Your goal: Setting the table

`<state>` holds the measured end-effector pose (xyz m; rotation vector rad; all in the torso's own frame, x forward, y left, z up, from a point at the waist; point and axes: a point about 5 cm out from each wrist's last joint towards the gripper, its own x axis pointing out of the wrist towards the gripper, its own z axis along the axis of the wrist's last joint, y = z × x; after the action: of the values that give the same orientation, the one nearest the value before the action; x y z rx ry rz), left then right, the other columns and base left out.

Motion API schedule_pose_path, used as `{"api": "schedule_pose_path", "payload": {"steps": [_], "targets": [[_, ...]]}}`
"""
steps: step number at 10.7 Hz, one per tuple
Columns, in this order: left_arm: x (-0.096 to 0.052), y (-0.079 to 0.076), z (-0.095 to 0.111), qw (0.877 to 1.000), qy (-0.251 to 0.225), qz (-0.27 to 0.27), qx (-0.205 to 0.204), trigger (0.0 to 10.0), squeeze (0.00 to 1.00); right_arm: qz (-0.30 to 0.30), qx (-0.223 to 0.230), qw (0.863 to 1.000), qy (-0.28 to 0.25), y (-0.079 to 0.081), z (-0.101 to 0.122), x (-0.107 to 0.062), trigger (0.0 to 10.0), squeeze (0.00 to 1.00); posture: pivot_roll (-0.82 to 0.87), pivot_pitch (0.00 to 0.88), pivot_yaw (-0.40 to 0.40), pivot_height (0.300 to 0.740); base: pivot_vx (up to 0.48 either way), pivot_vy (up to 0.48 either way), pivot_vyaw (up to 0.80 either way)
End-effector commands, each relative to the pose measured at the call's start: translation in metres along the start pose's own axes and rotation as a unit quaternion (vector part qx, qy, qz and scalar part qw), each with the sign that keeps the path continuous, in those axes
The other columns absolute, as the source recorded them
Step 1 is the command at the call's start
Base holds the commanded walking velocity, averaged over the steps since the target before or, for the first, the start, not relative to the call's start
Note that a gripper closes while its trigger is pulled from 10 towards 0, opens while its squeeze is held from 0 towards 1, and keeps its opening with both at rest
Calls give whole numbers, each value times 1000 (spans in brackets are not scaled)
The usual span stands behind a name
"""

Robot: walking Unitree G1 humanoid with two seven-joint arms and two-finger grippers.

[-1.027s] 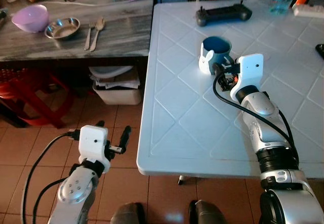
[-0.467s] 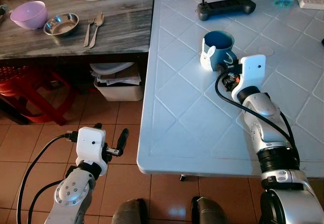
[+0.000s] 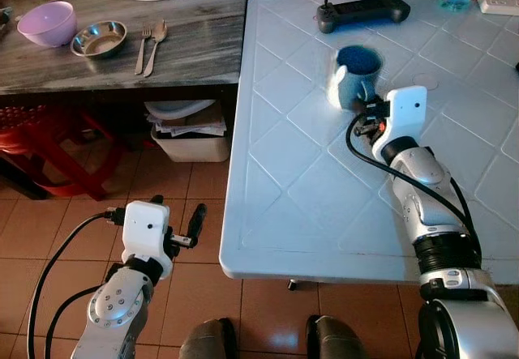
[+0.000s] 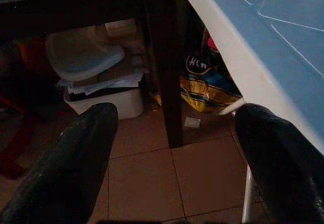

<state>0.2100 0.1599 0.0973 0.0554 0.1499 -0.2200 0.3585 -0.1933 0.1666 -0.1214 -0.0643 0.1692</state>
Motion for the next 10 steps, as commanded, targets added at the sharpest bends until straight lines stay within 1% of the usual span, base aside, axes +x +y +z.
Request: {"api": "schedule_pose_path", "payload": {"steps": [1,3,5,6,7,8,9,10], "targets": [[-1,4,-4,1000,12,12,8,10000,0,7,2,1000,-6,3,2,2,0,0,44,165,103,740,0,0,0],[2,5,-6,1000,14,19,10,10000,0,9,4,1000,-8,4,2,-1,0,0,35,153,98,740,0,0,0],[6,7,-6,999,9,37,6,10000,0,11,21,999,-25,13,4,-10,0,0,27,117,84,740,0,0,0],[9,11,-5,998,-1,53,14,10000,0,24,43,998,-51,30,7,-24,0,0,20,85,75,740,0,480,0],[14,13,-2,998,-16,67,14,10000,0,43,49,995,-71,54,8,-42,0,0,10,50,65,740,0,465,0],[19,14,0,997,-24,72,15,10000,0,51,44,995,-78,65,7,-50,941,0,5,36,62,740,0,461,0],[25,15,2,996,-32,83,21,10000,0,53,49,995,-72,71,3,-56,1843,0,-5,8,53,740,0,465,0],[30,17,4,994,-40,92,40,10000,0,53,58,994,-71,74,3,-59,3255,0,-15,0,44,740,0,465,0]]}}
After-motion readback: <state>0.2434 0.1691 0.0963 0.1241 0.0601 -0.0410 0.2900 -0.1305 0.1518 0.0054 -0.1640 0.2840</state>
